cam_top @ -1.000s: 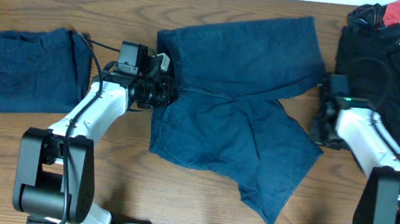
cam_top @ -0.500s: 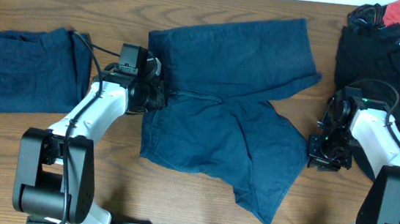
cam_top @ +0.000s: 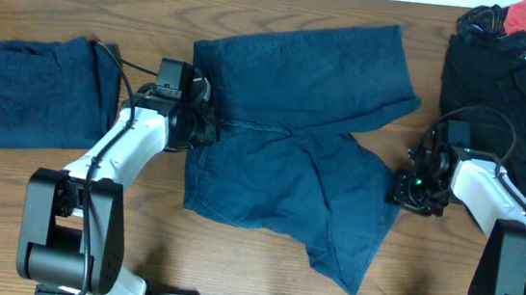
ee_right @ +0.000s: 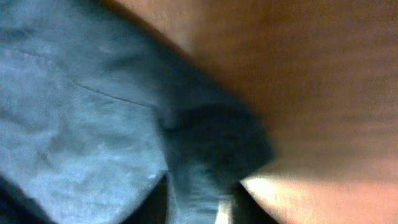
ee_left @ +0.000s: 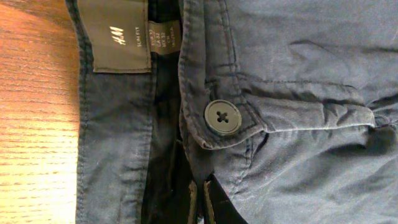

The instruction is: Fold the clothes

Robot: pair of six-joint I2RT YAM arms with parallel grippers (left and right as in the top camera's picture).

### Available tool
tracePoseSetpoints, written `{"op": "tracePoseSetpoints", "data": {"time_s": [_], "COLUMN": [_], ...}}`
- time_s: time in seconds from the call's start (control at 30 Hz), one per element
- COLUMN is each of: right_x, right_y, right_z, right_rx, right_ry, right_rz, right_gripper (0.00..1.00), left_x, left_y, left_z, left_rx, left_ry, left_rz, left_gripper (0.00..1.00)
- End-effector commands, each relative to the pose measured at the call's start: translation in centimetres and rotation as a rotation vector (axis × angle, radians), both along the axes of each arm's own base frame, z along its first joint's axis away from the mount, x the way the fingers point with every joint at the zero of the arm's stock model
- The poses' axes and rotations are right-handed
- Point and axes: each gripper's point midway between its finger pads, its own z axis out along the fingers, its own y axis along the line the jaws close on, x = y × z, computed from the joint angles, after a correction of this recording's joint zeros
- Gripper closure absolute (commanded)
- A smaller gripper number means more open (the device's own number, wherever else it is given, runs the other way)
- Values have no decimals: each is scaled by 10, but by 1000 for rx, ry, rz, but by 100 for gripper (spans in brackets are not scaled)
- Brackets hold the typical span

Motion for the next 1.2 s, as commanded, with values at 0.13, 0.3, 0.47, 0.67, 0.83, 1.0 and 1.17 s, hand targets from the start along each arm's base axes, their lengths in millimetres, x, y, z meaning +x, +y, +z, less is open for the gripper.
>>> {"op": "tracePoseSetpoints", "data": {"time_s": [0.13,0.3,0.47,0.67,0.83,1.0,1.17], "right_x": [8,10,36,53,50,50,50], "right_y": [-6,-52,-78,-86,-86,-76,-72], "right_z": [-8,-2,28,44,42,40,39], "right_rx": [-64,-308,-415,-455,-456,-407,-384], "right_ry": [-30,-22,-119,-177,-165,-160,-156], "right_rz": [-25,-145,-207,-238,-235,-203,-200], "right_gripper": [99,99,99,99,99,99,83], "left_x": [-7,-14,-15,-26,-23,-18,-21], "left_y": [4,11,30,45,57,57,29], "left_z": [-3,8,23,16,15,11,16], "left_rx": [18,25,91,179,244,246,90], "left_ry": [30,30,-8,38,29,22,30], "left_rz": [7,4,23,46,66,76,25], "left_gripper": [94,94,94,94,94,94,94]}}
